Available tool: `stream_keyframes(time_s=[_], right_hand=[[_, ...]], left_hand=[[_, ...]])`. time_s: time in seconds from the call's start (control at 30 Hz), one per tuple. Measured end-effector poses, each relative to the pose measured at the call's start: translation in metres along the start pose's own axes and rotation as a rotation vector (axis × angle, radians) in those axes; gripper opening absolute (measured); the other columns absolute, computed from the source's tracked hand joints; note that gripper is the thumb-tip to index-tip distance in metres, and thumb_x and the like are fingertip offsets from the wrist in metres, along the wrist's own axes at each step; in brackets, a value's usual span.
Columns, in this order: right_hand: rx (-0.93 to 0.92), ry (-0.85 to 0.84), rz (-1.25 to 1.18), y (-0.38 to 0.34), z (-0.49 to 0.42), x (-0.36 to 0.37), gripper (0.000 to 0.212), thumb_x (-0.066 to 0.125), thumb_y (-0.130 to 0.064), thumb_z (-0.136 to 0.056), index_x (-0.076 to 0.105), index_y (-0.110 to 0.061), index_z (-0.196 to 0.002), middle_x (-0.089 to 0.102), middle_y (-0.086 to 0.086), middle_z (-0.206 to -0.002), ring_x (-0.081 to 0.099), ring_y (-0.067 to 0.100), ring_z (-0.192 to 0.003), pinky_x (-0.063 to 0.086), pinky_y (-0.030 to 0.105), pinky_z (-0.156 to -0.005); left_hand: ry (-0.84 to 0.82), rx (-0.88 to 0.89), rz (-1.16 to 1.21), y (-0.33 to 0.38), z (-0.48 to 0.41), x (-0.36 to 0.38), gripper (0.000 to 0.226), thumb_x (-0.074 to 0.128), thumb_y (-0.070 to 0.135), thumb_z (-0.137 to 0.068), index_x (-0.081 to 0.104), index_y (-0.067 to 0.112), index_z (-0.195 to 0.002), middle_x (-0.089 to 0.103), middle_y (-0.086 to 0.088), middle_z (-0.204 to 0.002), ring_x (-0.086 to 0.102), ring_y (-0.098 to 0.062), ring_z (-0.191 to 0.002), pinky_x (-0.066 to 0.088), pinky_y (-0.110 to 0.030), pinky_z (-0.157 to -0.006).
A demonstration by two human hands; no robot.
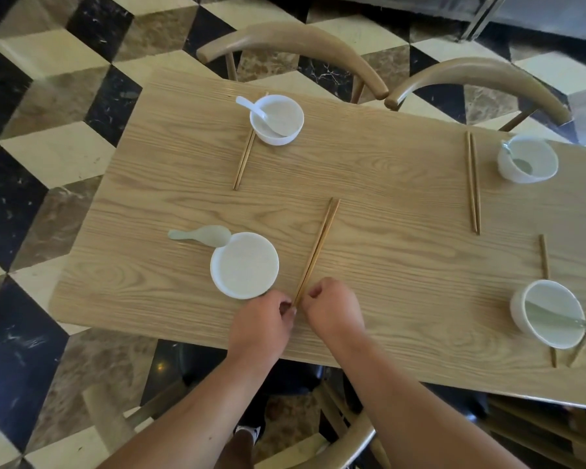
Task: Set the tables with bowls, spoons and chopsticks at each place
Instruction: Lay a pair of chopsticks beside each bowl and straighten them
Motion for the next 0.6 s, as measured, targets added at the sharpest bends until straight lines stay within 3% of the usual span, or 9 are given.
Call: stream_keyframes(time_s=[0.07,0.17,0.33,0.6], right_hand=[[0.026,-0.040,-0.093,0.000,0.000,0.004,0.004,0.066,-0.023,-0.086,0.067,-0.023,-0.090,0.077,-0.001,-0.078,0.074,0.019,-0.074,0.063,0.036,-0.067],[0.026,-0.054,-0.135,0.003,-0.002,0.009,0.006,0.067,-0.018,-0.087,0.067,-0.024,-0.086,0.080,0.002,-0.078,0.078,0.024,-0.077,0.067,0.047,-0.077],[0.056,-0.077,-0.181,0.008,-0.004,0.012,0.008,0.069,-0.014,-0.090,0.072,-0.020,-0.085,0.080,0.003,-0.073,0.080,0.024,-0.076,0.068,0.049,-0.077],[0.100,-0.119,-0.264,0.011,-0.005,0.013,0.009,0.069,-0.008,-0.096,0.074,-0.009,-0.089,0.079,0.004,-0.071,0.075,0.015,-0.061,0.069,0.044,-0.075]], left_hand=[[-0.007,-0.014,0.034,-0.001,0.001,0.001,0.026,0.067,0.037,-0.102,0.074,0.028,-0.126,0.079,0.012,-0.114,0.073,-0.012,-0.107,0.058,-0.031,-0.089],[-0.028,-0.039,0.090,-0.006,-0.001,0.002,0.022,0.068,0.036,-0.101,0.077,0.029,-0.120,0.079,0.013,-0.106,0.073,-0.011,-0.102,0.061,-0.035,-0.089],[-0.072,-0.083,0.146,-0.013,-0.006,0.001,0.016,0.071,0.036,-0.099,0.080,0.028,-0.108,0.077,0.016,-0.090,0.071,-0.004,-0.087,0.062,-0.035,-0.083],[-0.070,-0.086,0.164,-0.014,-0.004,0.000,0.014,0.072,0.035,-0.099,0.081,0.028,-0.107,0.076,0.017,-0.088,0.070,-0.003,-0.086,0.061,-0.033,-0.081]])
Point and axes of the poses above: each hand's wrist, its own z-axis away from the middle knuckle, its own x-axis out of the palm, y = z × x, the point moved 2 cm from there along -z, towards the middle knuckle
